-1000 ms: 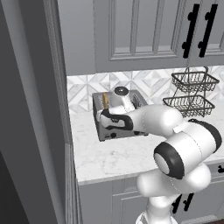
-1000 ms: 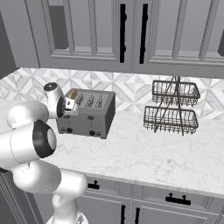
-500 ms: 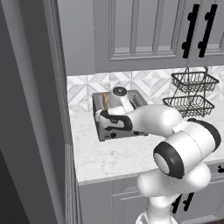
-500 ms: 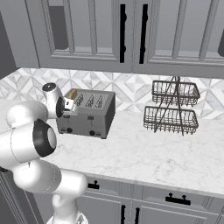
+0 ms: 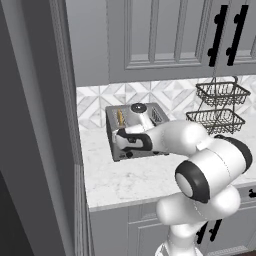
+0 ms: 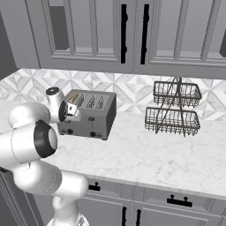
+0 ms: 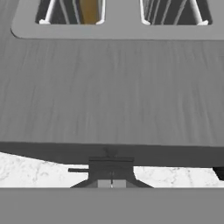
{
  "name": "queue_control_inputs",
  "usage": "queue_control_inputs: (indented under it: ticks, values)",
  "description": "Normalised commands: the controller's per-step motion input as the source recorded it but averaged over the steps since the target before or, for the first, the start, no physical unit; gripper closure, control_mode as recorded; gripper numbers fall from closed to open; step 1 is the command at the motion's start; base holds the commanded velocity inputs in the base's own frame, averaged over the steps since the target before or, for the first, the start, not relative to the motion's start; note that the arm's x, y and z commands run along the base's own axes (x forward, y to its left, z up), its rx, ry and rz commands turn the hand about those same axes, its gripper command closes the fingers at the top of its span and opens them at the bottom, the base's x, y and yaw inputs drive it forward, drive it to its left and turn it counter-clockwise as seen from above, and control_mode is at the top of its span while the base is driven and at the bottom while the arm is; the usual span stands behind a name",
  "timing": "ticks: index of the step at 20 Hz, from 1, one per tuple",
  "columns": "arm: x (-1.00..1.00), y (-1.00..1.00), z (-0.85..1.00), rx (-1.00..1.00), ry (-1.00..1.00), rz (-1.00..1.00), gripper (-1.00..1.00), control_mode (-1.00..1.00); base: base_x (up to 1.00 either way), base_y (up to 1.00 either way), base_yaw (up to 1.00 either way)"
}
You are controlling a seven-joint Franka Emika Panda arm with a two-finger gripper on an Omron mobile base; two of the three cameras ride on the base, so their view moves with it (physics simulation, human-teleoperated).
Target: Start the toaster. Once the lever pops up, take the bread to the plate on the dining counter.
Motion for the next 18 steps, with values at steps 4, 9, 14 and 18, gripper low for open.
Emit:
queue_control_inputs:
  ticks: [4, 9, 14, 18]
  values:
    - [0.00, -0.17, -0.44, 0.00, 0.07, -0.07, 1.00, -1.00, 0.00, 0.00, 0.00]
    - [0.00, -0.01, -0.63, 0.00, 0.06, -0.04, 1.00, -1.00, 0.00, 0.00, 0.00]
    - [0.00, 0.00, -0.46, 0.00, 0.01, -0.02, 1.00, -1.00, 0.00, 0.00, 0.00]
    - [-0.35, 0.00, 0.03, 0.01, -0.02, -0.01, 1.00, -1.00, 0.00, 0.00, 0.00]
